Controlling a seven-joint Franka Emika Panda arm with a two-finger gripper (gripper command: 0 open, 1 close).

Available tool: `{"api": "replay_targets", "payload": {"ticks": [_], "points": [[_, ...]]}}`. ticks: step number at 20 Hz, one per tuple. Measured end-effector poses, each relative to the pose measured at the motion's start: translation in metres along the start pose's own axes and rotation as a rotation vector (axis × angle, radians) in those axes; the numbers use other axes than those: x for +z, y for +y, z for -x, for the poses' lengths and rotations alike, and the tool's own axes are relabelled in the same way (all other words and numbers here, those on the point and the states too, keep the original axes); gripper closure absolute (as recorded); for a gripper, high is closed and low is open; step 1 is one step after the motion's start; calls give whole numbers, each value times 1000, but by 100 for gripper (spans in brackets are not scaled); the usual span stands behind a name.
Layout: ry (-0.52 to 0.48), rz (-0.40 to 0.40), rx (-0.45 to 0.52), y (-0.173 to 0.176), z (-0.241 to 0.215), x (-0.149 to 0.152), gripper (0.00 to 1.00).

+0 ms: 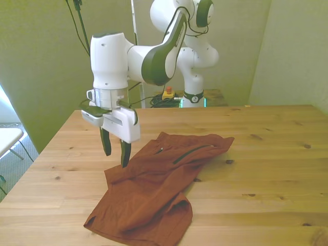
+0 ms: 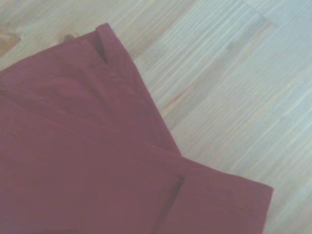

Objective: Unfold the shorts

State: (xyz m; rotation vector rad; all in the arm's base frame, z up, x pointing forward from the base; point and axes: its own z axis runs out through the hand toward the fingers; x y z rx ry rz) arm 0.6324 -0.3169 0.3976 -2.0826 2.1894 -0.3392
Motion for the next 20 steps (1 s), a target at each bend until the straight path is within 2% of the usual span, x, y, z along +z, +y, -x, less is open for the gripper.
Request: {"api": "replay_targets", "payload": {"ticks": [2, 3, 20], "points": [[0, 8, 7, 0, -2, 8, 0], [1, 10, 10, 0, -3, 9, 100], [-29, 7, 15, 1, -3, 35, 100]]}}
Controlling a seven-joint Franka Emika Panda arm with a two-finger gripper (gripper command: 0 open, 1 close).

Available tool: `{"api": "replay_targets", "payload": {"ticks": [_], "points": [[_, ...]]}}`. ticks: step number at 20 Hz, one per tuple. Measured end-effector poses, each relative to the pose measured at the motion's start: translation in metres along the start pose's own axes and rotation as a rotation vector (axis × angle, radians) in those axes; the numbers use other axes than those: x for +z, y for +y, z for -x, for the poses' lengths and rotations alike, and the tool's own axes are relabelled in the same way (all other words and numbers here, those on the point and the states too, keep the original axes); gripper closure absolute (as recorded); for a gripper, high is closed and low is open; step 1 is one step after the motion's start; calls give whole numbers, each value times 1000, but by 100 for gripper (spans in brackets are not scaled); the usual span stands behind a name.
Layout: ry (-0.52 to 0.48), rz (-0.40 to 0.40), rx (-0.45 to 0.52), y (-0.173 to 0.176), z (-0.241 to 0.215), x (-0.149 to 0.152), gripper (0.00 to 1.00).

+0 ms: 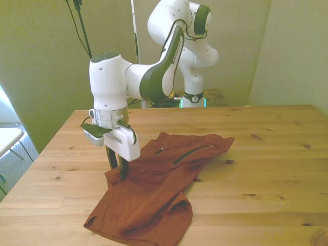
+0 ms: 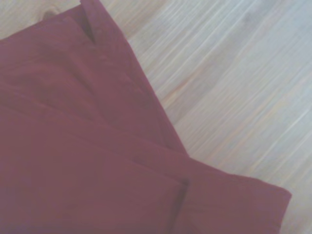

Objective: Unfold the shorts

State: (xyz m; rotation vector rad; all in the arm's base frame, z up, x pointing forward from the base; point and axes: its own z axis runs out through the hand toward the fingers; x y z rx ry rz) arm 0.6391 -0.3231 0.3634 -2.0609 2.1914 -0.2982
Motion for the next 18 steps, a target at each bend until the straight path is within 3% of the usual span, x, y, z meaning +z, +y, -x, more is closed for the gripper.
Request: {"api": "replay_targets", "payload": {"ticks": [12, 18], "points": [[-11, -4, 2, 7, -13, 1, 100], [-66, -71, -18, -1, -1, -12, 100]]}}
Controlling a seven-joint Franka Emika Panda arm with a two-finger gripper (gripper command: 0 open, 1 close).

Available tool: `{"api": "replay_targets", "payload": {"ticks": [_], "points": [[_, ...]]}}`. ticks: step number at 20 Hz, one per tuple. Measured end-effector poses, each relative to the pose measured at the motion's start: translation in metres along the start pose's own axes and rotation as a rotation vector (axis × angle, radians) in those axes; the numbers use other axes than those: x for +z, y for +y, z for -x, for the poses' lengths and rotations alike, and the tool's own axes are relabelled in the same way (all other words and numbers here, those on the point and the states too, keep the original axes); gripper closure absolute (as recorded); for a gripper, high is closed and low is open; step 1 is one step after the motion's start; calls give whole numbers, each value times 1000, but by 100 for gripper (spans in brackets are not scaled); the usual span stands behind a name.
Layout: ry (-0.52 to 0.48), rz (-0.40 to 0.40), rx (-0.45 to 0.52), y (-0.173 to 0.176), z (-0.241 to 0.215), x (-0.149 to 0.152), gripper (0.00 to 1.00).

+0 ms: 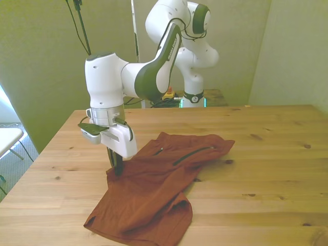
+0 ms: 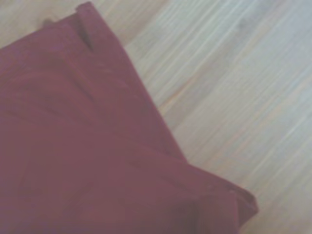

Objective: Unfold the shorts

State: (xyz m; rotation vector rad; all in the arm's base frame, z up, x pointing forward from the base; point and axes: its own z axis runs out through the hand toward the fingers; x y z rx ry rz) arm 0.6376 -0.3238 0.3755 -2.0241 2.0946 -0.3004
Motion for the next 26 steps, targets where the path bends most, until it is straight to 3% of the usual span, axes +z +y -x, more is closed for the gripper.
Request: {"api": "replay_targets", "payload": {"ticks": [4, 9, 18, 26], "points": [[-157, -95, -69, -23, 29, -30, 100], [-307, -141, -161, -48, 65, -47, 100], [-359, -178, -295, -112, 143, -59, 100], [-363, -150, -394, -143, 247, -42, 100]]}}
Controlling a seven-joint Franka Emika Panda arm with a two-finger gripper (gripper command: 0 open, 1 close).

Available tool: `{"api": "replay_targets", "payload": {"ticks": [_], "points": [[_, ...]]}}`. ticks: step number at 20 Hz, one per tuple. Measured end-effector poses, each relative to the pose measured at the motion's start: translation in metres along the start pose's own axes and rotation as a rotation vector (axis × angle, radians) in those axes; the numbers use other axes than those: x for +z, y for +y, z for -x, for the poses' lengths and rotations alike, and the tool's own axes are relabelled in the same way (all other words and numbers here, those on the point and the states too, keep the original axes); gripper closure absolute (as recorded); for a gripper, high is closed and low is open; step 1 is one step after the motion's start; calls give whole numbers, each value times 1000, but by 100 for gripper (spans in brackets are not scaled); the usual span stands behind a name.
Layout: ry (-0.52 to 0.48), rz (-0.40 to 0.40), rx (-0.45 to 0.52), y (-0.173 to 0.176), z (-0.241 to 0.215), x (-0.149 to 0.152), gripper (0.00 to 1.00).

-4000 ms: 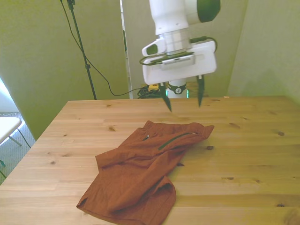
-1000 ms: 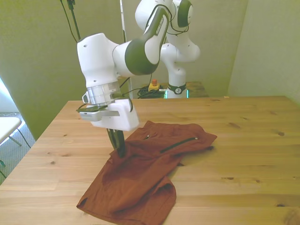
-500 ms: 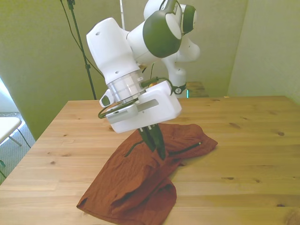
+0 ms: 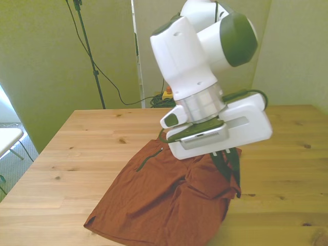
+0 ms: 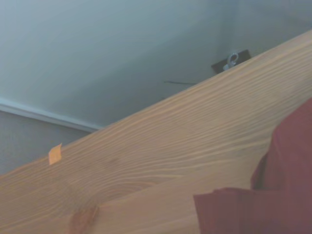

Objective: Unfold the shorts

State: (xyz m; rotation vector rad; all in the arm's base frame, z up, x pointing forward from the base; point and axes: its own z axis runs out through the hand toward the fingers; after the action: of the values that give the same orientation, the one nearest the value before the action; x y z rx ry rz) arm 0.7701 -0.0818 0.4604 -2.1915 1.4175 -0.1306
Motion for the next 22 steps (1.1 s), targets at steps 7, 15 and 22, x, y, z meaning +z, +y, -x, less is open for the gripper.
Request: {"api": "replay_targets", "payload": {"ticks": [7, 15, 22], "points": [[-19, 26, -58, -21, 50, 32, 0], [-27, 41, -82, -34, 85, 52, 0], [-28, 26, -116, -45, 107, 44, 0]]}}
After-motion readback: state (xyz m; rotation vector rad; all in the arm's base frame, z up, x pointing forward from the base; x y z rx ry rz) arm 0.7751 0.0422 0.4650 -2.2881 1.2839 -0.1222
